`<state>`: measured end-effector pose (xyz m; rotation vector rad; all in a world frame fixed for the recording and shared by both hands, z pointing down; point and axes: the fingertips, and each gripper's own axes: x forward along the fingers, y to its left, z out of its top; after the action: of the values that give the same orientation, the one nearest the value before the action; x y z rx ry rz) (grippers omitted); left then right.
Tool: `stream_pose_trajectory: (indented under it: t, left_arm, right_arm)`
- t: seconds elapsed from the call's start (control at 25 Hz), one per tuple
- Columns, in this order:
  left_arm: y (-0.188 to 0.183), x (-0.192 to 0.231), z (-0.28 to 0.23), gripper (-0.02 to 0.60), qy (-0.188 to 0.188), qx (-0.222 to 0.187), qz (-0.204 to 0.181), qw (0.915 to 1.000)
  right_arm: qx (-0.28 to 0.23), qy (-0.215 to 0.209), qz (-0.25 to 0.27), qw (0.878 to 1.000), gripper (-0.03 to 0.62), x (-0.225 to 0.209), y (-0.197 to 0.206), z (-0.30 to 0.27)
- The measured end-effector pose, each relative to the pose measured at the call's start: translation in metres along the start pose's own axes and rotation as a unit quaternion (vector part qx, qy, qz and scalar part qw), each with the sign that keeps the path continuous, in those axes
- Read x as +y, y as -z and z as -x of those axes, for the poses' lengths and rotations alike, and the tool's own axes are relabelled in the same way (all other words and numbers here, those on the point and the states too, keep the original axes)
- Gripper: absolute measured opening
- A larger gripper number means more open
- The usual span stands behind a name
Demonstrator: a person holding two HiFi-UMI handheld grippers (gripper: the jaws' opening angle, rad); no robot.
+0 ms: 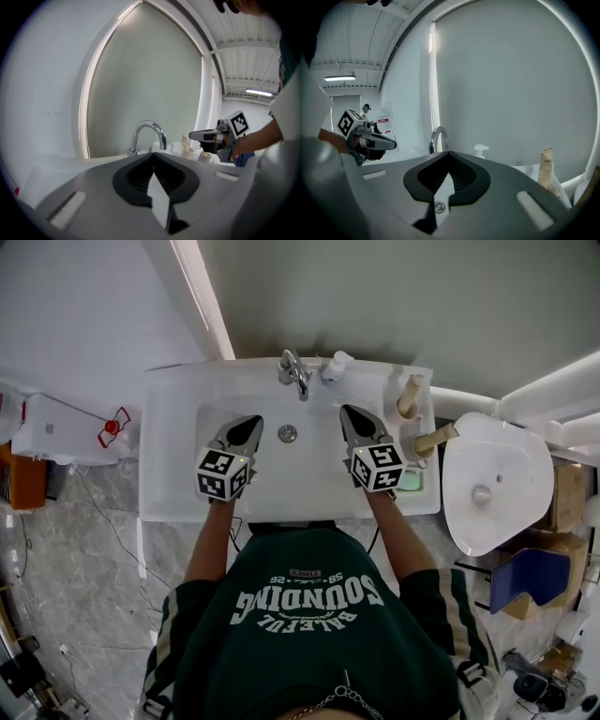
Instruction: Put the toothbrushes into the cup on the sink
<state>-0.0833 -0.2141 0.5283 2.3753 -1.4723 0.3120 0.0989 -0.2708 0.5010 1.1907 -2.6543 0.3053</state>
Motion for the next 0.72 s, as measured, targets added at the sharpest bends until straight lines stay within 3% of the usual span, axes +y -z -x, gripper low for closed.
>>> stream_pose_trajectory:
  t: [0.72]
  left_arm:
    - [0.001,0.002,0.004,0.051,0.000,-0.002,0.001,1.0000]
  right_arm:
    - [-0.012,-0.008,0.000,1.000,0.002,0.016,-0.003,0.002]
